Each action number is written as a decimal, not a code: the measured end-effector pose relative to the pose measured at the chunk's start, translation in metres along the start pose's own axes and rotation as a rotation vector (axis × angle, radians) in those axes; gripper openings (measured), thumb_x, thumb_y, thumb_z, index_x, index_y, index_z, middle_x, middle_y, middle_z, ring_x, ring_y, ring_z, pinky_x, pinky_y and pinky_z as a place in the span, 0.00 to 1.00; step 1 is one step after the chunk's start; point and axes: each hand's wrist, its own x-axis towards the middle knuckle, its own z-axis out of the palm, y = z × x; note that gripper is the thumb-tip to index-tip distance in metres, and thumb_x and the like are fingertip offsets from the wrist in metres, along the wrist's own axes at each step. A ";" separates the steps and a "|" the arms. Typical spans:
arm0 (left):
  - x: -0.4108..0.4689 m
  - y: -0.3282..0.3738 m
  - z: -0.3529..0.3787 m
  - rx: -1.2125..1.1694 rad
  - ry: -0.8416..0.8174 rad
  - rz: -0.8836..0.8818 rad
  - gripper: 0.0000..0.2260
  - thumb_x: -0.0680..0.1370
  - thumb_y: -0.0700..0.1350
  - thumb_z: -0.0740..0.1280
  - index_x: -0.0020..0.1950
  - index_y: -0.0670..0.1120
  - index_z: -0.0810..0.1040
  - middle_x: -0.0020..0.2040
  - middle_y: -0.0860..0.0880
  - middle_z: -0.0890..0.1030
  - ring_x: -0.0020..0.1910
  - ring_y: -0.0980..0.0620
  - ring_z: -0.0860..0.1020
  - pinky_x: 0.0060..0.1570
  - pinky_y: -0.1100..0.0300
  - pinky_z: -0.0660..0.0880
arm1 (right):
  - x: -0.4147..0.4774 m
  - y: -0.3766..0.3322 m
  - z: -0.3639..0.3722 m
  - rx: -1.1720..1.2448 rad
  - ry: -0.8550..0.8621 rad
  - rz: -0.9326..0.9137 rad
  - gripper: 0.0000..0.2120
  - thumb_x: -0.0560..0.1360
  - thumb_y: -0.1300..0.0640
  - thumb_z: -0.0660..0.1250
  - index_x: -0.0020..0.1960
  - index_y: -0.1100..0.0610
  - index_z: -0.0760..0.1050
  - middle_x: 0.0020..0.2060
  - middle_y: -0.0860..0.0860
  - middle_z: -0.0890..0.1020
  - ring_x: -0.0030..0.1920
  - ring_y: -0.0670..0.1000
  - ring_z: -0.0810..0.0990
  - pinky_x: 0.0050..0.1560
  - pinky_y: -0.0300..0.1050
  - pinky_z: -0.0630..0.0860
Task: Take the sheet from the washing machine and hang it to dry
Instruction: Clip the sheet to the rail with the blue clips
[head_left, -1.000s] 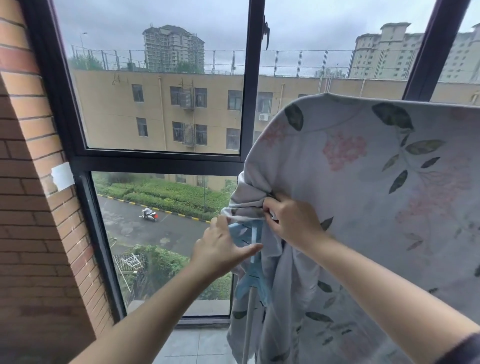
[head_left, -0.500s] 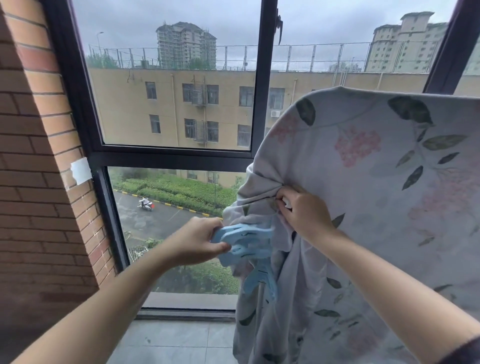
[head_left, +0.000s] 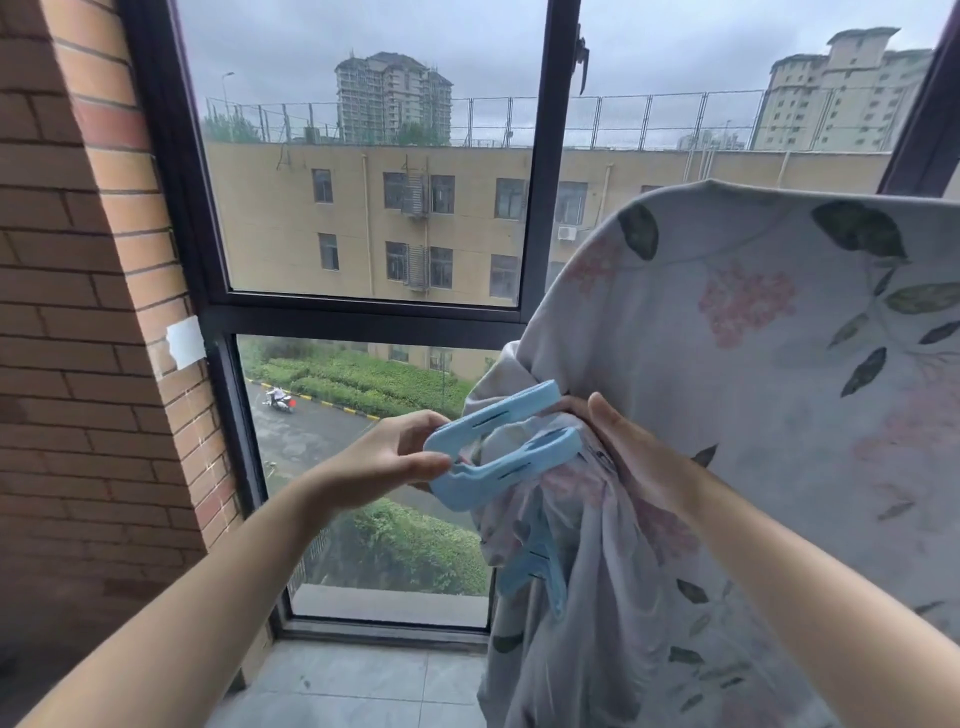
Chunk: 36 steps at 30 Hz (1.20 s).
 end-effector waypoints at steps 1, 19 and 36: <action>0.002 0.000 0.002 -0.026 0.002 -0.006 0.44 0.56 0.69 0.74 0.61 0.41 0.72 0.50 0.48 0.83 0.48 0.52 0.82 0.43 0.60 0.78 | -0.001 -0.001 0.002 -0.014 -0.004 -0.012 0.40 0.69 0.28 0.60 0.66 0.58 0.71 0.50 0.53 0.81 0.50 0.50 0.80 0.51 0.43 0.76; 0.023 0.010 0.028 -0.261 -0.007 0.027 0.45 0.55 0.65 0.78 0.64 0.43 0.67 0.54 0.47 0.80 0.52 0.51 0.81 0.50 0.59 0.78 | -0.005 -0.005 0.020 -0.008 -0.004 0.041 0.38 0.62 0.34 0.73 0.63 0.57 0.72 0.61 0.55 0.77 0.63 0.53 0.75 0.64 0.47 0.71; 0.014 -0.104 0.104 0.238 0.245 -0.292 0.09 0.73 0.49 0.69 0.50 0.48 0.75 0.47 0.50 0.80 0.45 0.53 0.78 0.46 0.57 0.77 | -0.009 0.007 0.021 0.026 0.288 0.051 0.06 0.76 0.56 0.65 0.47 0.59 0.77 0.48 0.55 0.79 0.37 0.39 0.80 0.38 0.29 0.73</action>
